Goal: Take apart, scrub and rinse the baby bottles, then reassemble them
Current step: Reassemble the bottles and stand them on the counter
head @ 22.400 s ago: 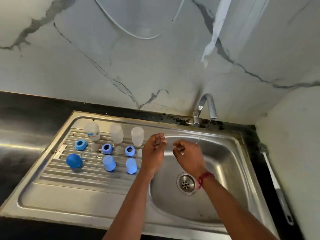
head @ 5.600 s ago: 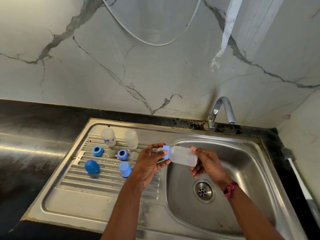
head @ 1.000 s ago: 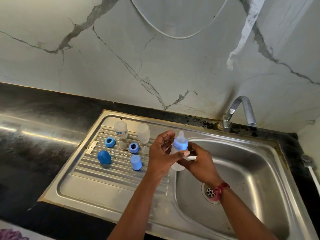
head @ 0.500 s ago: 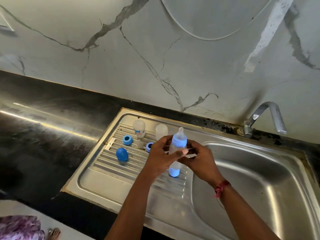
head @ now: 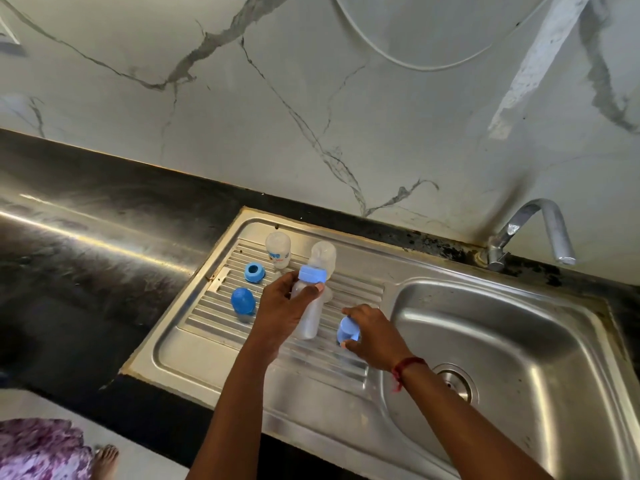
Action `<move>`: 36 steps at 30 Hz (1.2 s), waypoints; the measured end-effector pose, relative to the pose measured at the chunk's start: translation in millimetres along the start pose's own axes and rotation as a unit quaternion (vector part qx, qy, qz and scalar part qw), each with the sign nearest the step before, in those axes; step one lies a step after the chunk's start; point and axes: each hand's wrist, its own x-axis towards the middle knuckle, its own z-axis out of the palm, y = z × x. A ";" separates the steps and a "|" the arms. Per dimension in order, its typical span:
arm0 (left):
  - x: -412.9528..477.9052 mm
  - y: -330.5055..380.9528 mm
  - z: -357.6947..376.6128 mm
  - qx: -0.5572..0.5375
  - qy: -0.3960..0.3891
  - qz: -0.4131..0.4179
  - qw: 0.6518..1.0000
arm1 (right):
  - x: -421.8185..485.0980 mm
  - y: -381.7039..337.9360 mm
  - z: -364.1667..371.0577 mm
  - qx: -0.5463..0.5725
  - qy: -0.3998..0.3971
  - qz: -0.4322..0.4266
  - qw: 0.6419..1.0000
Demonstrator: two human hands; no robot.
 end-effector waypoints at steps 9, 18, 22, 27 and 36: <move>-8.2 -5.1 4.4 0.078 -0.031 0.019 0.996 | -3.5 -4.0 -9.4 0.198 0.119 0.077 0.970; -6.0 5.8 38.0 0.180 -0.105 0.074 0.975 | -39.0 2.6 -77.3 0.553 0.271 0.113 0.780; -8.0 10.3 60.7 0.193 -0.125 0.116 0.966 | -56.7 13.7 -93.5 0.572 0.300 0.115 0.755; -10.5 14.5 77.2 0.214 -0.136 0.137 0.958 | -73.7 24.9 -106.0 0.586 0.320 0.121 0.735; -18.5 18.7 92.4 0.256 -0.141 0.150 0.944 | -78.3 23.9 -103.1 0.544 0.271 0.104 0.788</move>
